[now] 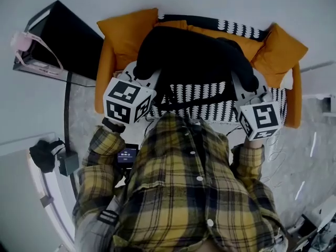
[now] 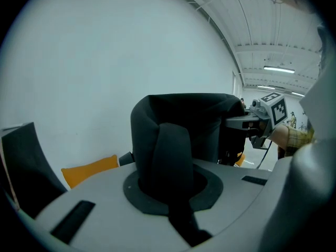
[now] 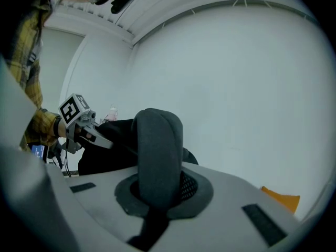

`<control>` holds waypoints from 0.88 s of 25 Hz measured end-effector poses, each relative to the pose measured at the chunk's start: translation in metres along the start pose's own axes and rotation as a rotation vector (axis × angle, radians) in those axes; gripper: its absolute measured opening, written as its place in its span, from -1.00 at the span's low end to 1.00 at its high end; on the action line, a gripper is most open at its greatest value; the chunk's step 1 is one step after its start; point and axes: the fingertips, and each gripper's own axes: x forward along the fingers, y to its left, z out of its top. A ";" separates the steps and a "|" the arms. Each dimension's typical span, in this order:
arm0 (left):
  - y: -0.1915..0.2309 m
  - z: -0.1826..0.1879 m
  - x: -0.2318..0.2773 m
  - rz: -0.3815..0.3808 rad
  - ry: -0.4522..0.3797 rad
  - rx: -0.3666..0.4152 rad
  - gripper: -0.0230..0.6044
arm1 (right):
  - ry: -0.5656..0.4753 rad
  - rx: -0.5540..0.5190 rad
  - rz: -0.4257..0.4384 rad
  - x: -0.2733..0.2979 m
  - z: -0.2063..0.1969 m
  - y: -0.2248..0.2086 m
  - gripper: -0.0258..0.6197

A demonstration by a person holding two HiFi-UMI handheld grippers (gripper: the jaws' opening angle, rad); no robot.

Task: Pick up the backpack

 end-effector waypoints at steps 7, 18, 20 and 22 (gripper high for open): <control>-0.008 0.002 -0.010 0.001 -0.016 0.017 -0.82 | -0.021 0.032 -0.001 -0.015 -0.003 0.006 -0.83; -0.004 -0.007 -0.005 0.006 -0.012 -0.012 -0.82 | -0.004 0.043 -0.001 -0.009 -0.013 0.011 -0.83; -0.005 -0.008 -0.004 0.007 -0.012 -0.014 -0.82 | -0.002 0.042 0.000 -0.009 -0.013 0.009 -0.83; -0.004 -0.007 -0.002 0.008 -0.014 -0.014 -0.82 | -0.003 0.039 0.002 -0.007 -0.013 0.008 -0.83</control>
